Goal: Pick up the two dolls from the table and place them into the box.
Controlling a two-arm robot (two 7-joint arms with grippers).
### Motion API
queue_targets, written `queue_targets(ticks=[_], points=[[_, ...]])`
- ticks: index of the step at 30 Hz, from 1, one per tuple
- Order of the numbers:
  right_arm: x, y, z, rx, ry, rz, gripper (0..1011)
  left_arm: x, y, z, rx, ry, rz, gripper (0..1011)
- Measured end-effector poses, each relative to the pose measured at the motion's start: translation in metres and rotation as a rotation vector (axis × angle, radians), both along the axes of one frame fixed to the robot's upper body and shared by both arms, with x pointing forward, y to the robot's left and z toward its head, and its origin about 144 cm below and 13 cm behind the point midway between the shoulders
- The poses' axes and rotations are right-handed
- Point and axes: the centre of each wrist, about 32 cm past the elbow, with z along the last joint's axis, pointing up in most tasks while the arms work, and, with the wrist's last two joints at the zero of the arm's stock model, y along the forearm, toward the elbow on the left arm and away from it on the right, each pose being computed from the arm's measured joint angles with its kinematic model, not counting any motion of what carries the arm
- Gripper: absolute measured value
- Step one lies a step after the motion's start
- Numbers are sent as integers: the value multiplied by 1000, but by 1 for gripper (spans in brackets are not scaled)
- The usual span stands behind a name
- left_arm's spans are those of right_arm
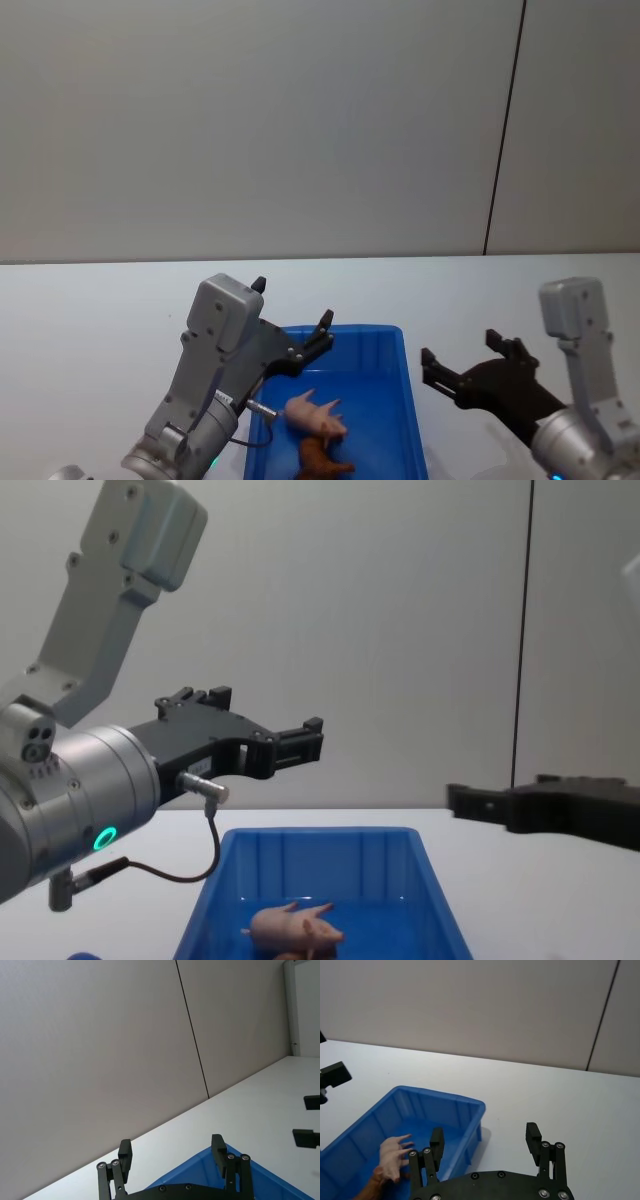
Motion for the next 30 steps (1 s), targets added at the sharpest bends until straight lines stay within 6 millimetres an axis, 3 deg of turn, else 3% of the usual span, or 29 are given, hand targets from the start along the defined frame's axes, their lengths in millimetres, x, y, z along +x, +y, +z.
queue_targets(ticks=[19,30], points=[[-17,-15,1,-15,-4,-89,1001,-2,2,1,4,15,8,1001],[-20,-17,1,-18,-5,-103,1001,-9,13,2,13,91,55,1001]])
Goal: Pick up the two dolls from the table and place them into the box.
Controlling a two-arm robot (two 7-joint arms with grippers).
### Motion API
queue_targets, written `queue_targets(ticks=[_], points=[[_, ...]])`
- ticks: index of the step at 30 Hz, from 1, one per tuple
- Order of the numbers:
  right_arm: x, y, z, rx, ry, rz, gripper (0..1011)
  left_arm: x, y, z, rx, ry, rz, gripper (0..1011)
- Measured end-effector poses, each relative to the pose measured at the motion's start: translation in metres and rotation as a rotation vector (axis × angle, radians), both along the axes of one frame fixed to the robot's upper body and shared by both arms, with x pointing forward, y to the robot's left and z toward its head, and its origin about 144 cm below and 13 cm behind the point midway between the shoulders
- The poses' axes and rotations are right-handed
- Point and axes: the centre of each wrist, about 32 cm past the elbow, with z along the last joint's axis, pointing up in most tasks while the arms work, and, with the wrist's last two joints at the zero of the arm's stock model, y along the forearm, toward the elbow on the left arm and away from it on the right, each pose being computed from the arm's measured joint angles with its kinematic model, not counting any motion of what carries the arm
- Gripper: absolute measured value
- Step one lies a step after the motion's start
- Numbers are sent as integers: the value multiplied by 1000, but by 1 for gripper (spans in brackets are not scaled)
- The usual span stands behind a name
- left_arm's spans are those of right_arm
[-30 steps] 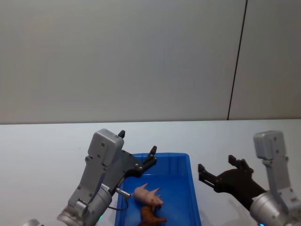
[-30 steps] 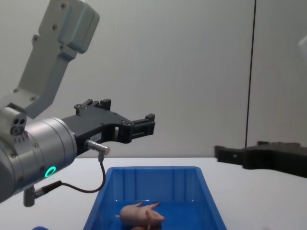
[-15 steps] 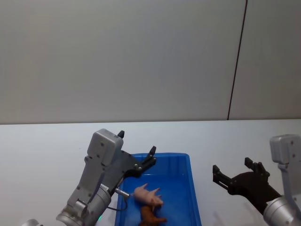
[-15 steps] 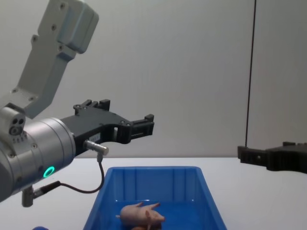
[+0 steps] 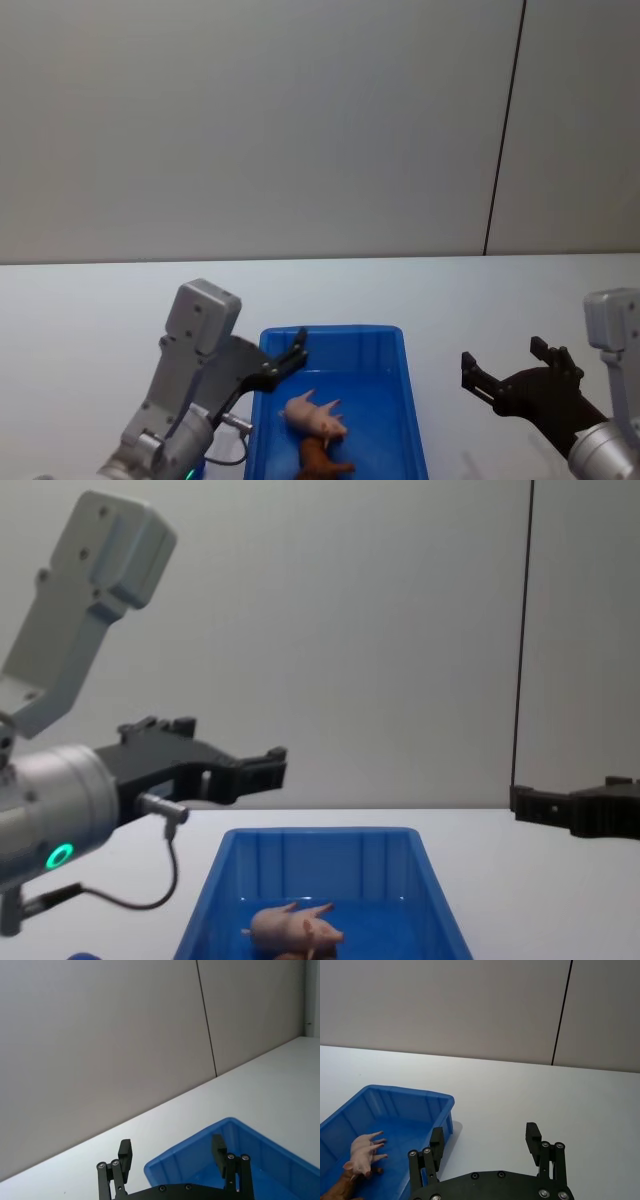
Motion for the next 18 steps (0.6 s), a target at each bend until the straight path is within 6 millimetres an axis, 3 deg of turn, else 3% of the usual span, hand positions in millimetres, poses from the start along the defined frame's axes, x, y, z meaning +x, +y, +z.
queue_targets(ticks=[18], points=[[-1,-1,0,-1,-1,-8,1001,-23,27,-16,-32,146,143,1001]])
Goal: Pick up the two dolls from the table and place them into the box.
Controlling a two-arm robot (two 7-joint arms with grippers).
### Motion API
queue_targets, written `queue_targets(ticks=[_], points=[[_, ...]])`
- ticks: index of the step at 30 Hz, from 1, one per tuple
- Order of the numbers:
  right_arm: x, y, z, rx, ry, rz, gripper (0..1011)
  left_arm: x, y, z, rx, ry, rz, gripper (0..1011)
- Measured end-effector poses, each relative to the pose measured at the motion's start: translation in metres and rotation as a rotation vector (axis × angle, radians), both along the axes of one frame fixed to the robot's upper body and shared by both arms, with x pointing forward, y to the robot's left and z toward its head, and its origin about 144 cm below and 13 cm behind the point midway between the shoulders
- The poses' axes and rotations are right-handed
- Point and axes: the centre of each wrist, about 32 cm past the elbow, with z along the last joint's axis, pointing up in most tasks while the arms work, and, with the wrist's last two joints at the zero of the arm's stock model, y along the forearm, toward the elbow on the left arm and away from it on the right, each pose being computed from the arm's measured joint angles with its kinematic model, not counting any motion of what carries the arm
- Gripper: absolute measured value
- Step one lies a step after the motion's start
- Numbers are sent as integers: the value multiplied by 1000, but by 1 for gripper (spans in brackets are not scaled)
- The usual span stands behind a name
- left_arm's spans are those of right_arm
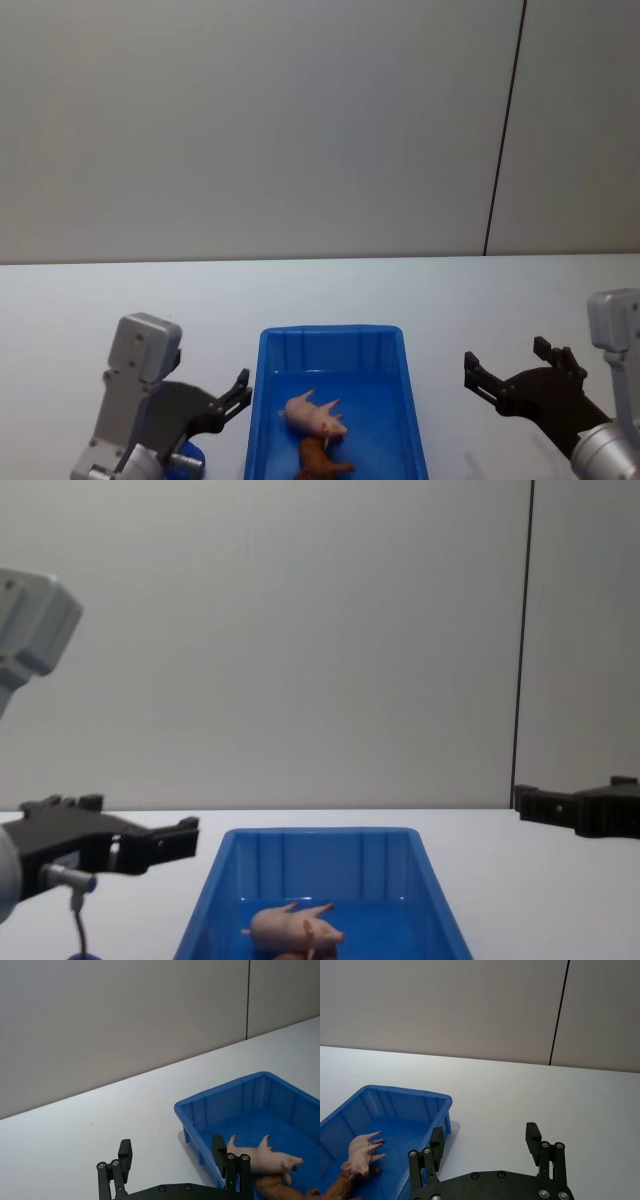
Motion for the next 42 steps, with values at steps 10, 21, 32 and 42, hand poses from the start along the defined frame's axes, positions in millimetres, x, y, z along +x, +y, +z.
queue_targets(ticks=[10,21,32,42], points=[[0,0,0,-1,0,-1,1001,-12,8,-7,-35,55,53,1001],[0,0,0,-1,0,-2,1001,-20,12,-10,-52,124,71,1001],[0,0,0,-1,0,-2,1001,-24,15,-14,-42,181,82,1001],[0,0,0,-1,0,-2,1001,-24,19,-21,-32,223,90,864]])
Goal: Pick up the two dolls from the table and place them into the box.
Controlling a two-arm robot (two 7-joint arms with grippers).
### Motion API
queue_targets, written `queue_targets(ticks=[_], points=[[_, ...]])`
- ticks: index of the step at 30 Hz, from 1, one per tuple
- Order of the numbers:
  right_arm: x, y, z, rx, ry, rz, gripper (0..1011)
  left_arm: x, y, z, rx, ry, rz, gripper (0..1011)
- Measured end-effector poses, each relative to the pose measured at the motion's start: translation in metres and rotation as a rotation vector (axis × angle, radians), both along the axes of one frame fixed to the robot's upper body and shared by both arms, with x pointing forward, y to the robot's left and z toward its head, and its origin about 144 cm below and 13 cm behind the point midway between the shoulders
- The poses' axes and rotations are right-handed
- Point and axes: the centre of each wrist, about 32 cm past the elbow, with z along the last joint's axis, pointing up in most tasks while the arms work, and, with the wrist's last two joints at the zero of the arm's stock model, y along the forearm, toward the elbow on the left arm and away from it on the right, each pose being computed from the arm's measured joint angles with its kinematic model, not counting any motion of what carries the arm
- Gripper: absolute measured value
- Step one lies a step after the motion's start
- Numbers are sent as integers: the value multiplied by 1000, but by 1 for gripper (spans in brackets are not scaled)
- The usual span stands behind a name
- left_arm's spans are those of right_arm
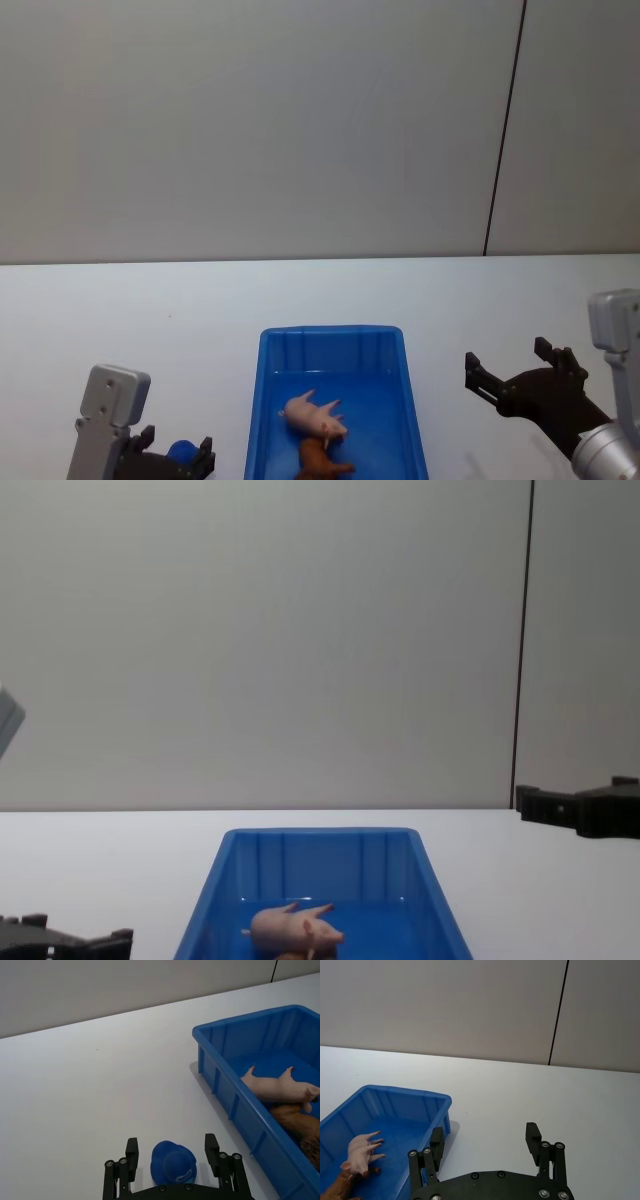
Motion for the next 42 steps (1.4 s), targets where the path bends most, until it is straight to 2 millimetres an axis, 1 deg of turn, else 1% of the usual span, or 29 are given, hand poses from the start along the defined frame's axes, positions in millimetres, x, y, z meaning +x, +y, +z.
queue_targets(ticks=[1,2,3,4,5,6,8,9,11,12,14,16,21,30,42], points=[[0,0,0,0,0,0,1001,0,0,0,0,3,-1,849],[0,0,0,0,0,0,1001,0,1,-1,1,12,-2,796],[0,0,0,0,0,0,1001,0,1,-2,2,15,-2,796],[0,0,0,0,0,0,1001,0,1,-3,3,19,-2,741],[0,0,0,0,0,0,1001,1,1,-3,3,24,-2,730],[0,0,0,0,0,0,1001,1,2,-4,5,33,-4,683],[0,0,0,0,0,0,1001,1,2,-6,7,42,-5,647],[0,0,0,0,0,0,1001,2,3,-7,10,50,-6,588],[0,0,0,0,0,0,1001,2,3,-8,13,59,-7,539],[0,0,0,0,0,0,1001,3,4,-10,15,66,-9,478],[0,0,0,0,0,0,1001,3,4,-11,16,71,-11,443],[0,0,0,0,0,0,1001,4,5,-13,20,77,-14,356],[0,0,0,0,0,0,1001,5,5,-16,28,84,-18,296],[0,0,0,0,0,0,1001,5,5,-16,42,50,-23,248],[0,0,0,0,0,0,1001,7,3,4,56,-91,-48,190]])
